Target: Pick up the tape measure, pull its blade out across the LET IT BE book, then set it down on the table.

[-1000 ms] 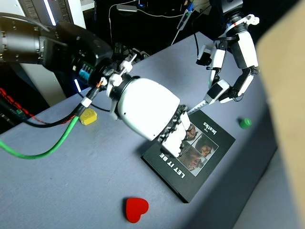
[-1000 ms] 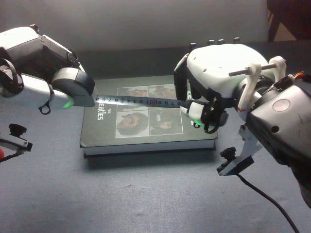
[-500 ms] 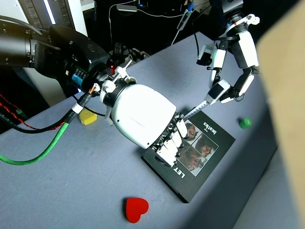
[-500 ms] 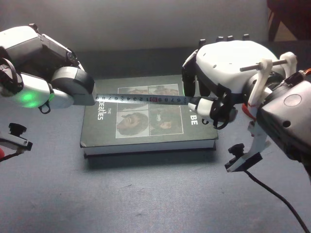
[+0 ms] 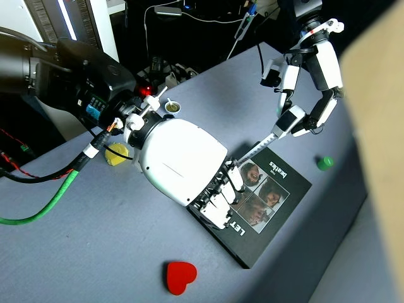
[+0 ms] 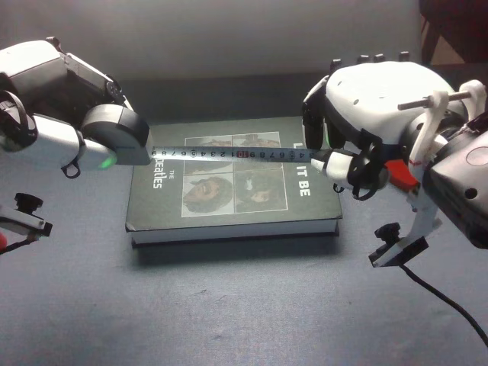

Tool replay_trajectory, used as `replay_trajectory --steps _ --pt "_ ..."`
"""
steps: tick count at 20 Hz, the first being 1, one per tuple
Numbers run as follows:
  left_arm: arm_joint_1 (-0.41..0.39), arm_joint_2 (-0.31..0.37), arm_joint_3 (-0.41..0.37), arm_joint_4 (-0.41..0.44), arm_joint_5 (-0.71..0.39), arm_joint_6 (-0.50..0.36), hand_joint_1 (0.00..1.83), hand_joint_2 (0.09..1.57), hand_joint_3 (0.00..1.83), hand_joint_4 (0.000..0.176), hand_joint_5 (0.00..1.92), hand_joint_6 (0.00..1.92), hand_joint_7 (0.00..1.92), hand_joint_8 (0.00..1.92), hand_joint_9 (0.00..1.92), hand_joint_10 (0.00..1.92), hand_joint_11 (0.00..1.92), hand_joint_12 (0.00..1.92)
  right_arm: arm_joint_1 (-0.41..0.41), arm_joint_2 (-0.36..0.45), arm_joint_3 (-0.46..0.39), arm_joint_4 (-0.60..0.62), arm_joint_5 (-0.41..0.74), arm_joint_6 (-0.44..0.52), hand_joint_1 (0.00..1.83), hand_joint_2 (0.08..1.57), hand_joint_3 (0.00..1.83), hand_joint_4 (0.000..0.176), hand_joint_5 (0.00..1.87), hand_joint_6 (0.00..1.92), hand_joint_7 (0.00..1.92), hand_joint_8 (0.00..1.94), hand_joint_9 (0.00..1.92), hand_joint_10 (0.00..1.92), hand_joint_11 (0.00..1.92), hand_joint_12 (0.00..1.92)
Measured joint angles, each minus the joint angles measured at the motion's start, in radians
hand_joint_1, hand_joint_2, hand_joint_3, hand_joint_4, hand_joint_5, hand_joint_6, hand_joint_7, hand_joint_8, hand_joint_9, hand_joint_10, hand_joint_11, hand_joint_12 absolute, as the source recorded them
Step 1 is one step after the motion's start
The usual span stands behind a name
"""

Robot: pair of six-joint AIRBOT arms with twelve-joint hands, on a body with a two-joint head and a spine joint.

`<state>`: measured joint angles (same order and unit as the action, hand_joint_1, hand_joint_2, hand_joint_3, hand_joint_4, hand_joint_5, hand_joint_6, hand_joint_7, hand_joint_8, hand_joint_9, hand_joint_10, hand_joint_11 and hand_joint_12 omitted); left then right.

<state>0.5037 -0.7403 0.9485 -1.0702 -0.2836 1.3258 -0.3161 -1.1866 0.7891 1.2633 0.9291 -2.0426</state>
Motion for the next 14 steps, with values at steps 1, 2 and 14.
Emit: replay_trajectory --steps 1,2,14 --pt "0.0 0.0 0.0 0.0 0.0 -0.001 1.38 1.11 0.0 0.0 0.92 0.98 0.94 0.94 0.98 1.17 0.85 1.09 0.0 0.003 0.0 0.0 -0.003 0.002 1.18 1.19 0.0 0.015 0.81 1.21 0.89 1.19 0.76 0.99 0.56 1.46" --pt "0.0 0.0 0.0 0.0 0.001 -0.002 1.38 1.11 0.0 0.0 0.92 0.98 0.94 0.94 0.98 1.17 0.85 1.08 0.0 0.007 0.0 0.0 -0.009 0.002 1.18 1.19 0.0 0.024 0.83 1.2 0.88 1.2 0.76 0.99 0.56 1.47" --pt "0.0 0.0 0.0 0.001 -0.001 0.002 1.38 1.11 0.0 0.0 0.92 0.98 0.94 0.95 0.97 1.18 0.86 1.1 -0.007 0.029 0.006 -0.03 -0.012 0.006 1.18 1.18 0.0 0.028 0.87 1.18 0.85 1.21 0.76 0.98 0.57 1.47"
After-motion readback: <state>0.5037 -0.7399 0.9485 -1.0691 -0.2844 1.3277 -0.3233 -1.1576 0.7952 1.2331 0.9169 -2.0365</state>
